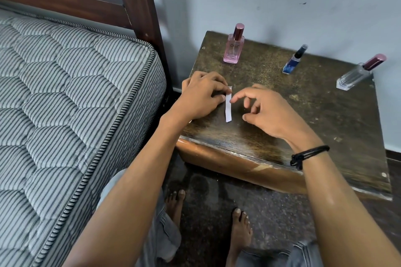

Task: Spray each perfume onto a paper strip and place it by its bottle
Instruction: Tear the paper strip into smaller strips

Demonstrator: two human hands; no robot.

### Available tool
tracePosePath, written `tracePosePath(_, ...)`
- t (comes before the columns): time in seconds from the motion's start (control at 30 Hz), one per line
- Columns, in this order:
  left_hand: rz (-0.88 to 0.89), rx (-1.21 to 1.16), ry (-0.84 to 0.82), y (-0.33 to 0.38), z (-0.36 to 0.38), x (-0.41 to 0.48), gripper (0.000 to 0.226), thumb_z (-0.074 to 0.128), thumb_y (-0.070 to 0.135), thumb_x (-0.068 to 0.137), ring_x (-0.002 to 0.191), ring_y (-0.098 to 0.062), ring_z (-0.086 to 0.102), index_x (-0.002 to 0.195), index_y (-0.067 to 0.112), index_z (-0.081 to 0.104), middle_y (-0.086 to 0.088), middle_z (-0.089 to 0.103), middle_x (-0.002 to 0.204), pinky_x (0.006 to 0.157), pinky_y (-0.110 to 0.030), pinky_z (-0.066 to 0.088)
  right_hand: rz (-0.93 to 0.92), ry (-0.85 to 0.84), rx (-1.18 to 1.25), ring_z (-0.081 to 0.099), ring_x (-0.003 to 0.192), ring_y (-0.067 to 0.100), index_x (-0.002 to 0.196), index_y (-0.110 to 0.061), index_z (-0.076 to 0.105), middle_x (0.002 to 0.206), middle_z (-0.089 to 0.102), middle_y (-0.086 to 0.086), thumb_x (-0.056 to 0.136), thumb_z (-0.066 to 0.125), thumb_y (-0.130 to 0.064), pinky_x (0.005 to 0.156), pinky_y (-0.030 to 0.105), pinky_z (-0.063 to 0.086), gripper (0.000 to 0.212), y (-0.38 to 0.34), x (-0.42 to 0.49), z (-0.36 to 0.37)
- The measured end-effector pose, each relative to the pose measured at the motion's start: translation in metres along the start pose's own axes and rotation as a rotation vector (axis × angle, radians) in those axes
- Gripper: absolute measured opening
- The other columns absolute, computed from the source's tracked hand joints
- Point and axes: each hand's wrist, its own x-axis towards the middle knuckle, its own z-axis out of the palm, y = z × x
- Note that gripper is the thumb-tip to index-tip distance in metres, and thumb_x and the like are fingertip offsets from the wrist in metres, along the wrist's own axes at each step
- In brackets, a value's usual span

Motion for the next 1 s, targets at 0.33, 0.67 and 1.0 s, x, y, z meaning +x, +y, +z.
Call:
tracePosePath(0.33, -0.002, -0.011, 0.011, -0.001, 0.002, 0.001, 0.025, 0.063, 0.032, 0.095, 0.132, -0.016, 0.032, 0.115, 0.043, 0.071, 0.024, 0.054, 0.128, 0.101, -0.031, 0.013, -0.184, 0.031, -0.096, 0.056, 0.076, 0.001, 0.096, -0.033, 0.078, 0.091, 0.058, -0.012, 0.088, 0.080, -0.033, 0.068, 0.028, 0.045, 0.009, -0.001, 0.004, 0.017)
tracePosePath(0.67, -0.002, -0.010, 0.023, -0.002, 0.004, 0.001, 0.026, 0.064, 0.032, 0.093, 0.131, -0.015, 0.032, 0.115, 0.043, 0.070, 0.025, 0.054, 0.127, 0.099, -0.030, 0.010, -0.171, 0.063, -0.008, 0.057, 0.073, 0.002, 0.089, -0.021, 0.084, 0.081, 0.060, -0.018, 0.089, 0.081, -0.026, 0.068, 0.023, 0.039, 0.006, -0.004, 0.008, 0.024)
tracePosePath(1.0, 0.000, 0.002, 0.039, -0.004, 0.005, 0.001, 0.027, 0.071, 0.038, 0.087, 0.131, -0.015, 0.033, 0.113, 0.044, 0.070, 0.025, 0.054, 0.126, 0.098, -0.031, 0.012, -0.113, -0.079, 0.120, 0.058, 0.071, 0.000, 0.087, -0.029, 0.085, 0.077, 0.064, -0.022, 0.088, 0.082, -0.025, 0.065, 0.011, 0.038, 0.005, 0.000, 0.005, 0.015)
